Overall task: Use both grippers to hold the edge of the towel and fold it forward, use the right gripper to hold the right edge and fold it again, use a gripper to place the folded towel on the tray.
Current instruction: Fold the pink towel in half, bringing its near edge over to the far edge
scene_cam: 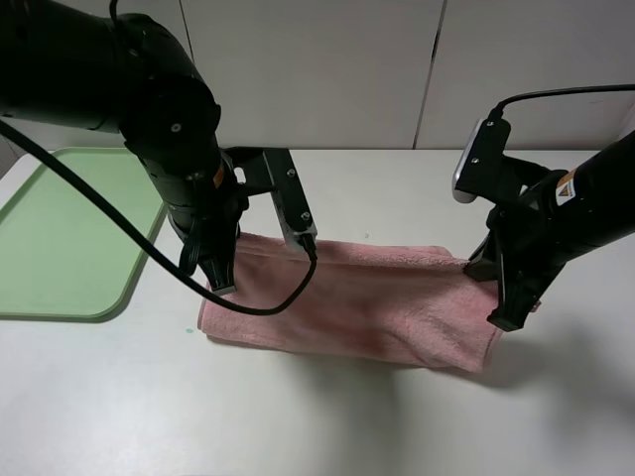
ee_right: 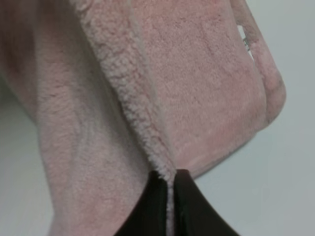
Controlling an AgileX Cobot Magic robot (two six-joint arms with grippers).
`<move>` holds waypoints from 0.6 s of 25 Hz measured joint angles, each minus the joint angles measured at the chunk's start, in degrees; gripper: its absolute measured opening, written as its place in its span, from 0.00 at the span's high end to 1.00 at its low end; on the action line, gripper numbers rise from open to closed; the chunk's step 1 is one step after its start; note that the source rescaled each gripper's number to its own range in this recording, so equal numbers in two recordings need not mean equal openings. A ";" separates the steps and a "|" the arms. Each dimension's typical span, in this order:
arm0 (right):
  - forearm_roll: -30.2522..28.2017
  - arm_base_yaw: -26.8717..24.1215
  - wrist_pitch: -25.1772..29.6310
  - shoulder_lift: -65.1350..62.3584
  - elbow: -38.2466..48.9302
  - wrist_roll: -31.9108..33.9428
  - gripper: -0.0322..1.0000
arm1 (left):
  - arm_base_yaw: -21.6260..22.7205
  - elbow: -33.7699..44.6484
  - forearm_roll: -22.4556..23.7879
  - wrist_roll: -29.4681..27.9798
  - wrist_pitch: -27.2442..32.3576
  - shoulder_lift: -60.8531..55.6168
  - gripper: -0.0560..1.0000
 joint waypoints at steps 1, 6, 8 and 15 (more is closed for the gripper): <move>0.00 0.00 -0.81 0.79 0.00 0.01 0.97 | 0.68 0.00 -0.53 0.12 -0.46 0.00 0.95; -0.05 0.00 -2.76 3.24 0.00 -0.65 0.97 | 2.89 0.00 -3.30 2.09 -1.95 0.16 0.95; -0.11 0.00 -3.11 3.51 -0.18 -0.97 0.97 | 3.03 0.00 -3.64 2.74 -2.00 0.86 0.95; -0.65 0.00 -3.08 4.92 -3.21 -1.35 0.97 | 3.34 0.00 -3.59 3.10 -2.27 3.67 0.95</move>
